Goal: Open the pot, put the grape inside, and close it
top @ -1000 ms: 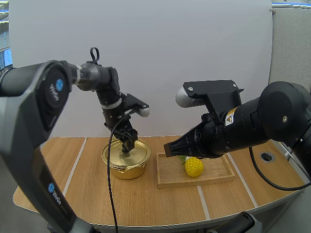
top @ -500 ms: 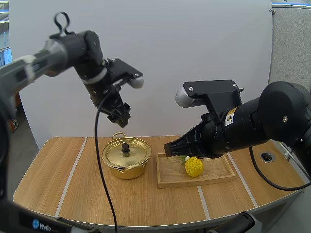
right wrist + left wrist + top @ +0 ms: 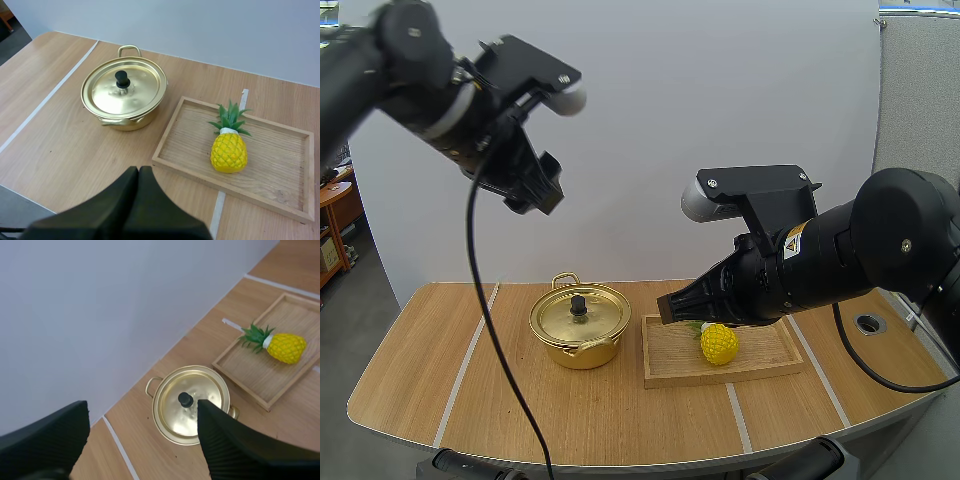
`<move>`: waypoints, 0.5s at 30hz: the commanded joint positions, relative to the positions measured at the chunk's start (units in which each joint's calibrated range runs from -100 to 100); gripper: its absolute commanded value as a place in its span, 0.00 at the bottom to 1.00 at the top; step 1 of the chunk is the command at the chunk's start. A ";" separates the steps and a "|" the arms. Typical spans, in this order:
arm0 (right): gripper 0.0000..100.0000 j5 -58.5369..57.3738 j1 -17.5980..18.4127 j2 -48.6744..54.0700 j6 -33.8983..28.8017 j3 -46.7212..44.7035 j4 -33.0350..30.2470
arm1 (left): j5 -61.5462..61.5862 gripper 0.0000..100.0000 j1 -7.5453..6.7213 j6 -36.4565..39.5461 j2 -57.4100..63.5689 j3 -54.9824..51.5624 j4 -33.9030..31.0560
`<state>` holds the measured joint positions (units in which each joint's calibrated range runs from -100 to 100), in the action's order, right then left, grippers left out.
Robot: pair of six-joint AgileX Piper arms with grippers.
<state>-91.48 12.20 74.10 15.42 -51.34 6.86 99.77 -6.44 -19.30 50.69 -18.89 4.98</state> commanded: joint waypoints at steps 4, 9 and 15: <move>0.00 0.36 -0.14 0.79 0.59 -0.18 -0.03 | 0.23 0.52 -0.05 5.63 7.59 0.05 0.50; 0.00 -1.11 -0.14 0.79 0.59 -0.18 0.10 | 0.23 0.00 -0.05 6.56 12.78 -0.19 0.68; 0.00 -6.71 -0.77 1.18 0.50 -0.06 -0.31 | 0.23 0.00 -0.05 8.40 18.17 -3.44 1.67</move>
<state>-96.05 12.20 74.10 15.42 -51.34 6.86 100.00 -6.44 -13.05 66.05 -20.02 5.09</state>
